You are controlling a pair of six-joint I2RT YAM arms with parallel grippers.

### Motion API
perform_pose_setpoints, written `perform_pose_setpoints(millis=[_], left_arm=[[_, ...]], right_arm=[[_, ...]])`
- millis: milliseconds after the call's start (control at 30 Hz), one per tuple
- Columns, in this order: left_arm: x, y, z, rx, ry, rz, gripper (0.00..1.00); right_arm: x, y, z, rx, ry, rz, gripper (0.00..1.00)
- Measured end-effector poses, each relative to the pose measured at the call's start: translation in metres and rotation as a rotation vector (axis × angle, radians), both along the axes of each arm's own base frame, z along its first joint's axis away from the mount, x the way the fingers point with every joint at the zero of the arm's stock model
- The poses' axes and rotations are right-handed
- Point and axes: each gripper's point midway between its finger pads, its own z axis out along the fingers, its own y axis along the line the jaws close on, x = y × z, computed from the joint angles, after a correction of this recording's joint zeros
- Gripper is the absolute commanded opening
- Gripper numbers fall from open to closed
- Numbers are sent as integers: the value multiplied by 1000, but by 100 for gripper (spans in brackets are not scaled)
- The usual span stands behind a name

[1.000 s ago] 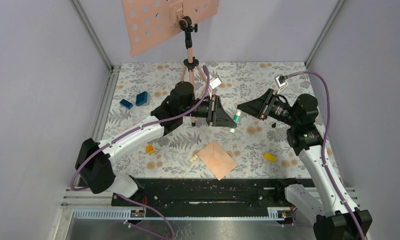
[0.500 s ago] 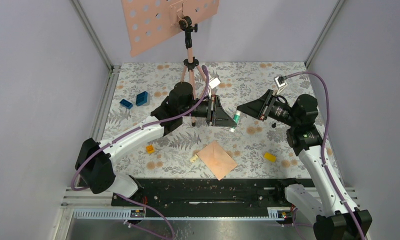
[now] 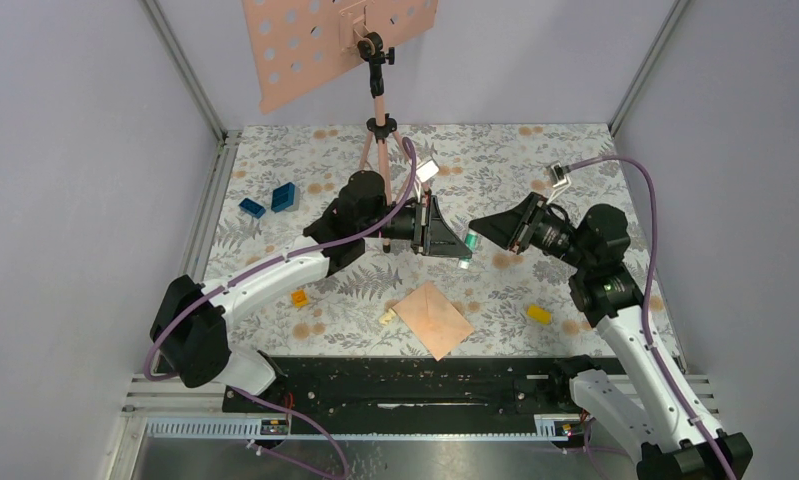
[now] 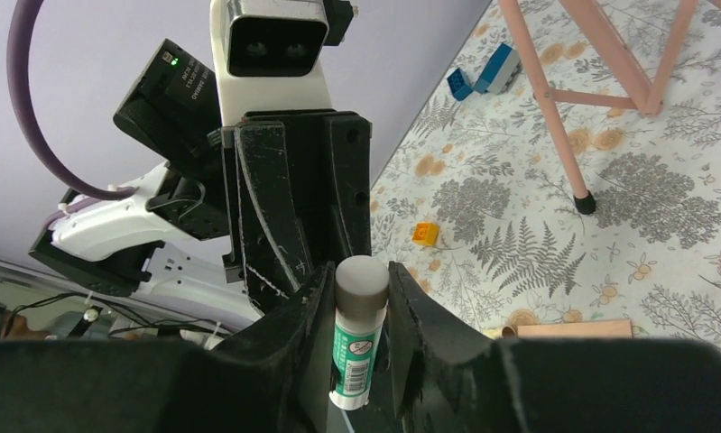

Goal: Place the letter into the envelope and seal it
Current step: Close the solid glue cap on the solid glue.

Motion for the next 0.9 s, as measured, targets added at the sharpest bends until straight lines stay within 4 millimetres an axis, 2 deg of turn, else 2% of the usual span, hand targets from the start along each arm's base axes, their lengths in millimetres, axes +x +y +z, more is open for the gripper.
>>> perform_pose_setpoints(millis=[333,700,900], left_arm=[[1,2,-8,23,41,10,0],[-2,7,-20,78,96,3,0],[-3,9,-27,104,107,2,0]], right_arm=[[0,-1,-11,10,-1,-36,0],[-3,13,-26,-5,29,-53,0],[-5,13,-34,7,50,-63,0]])
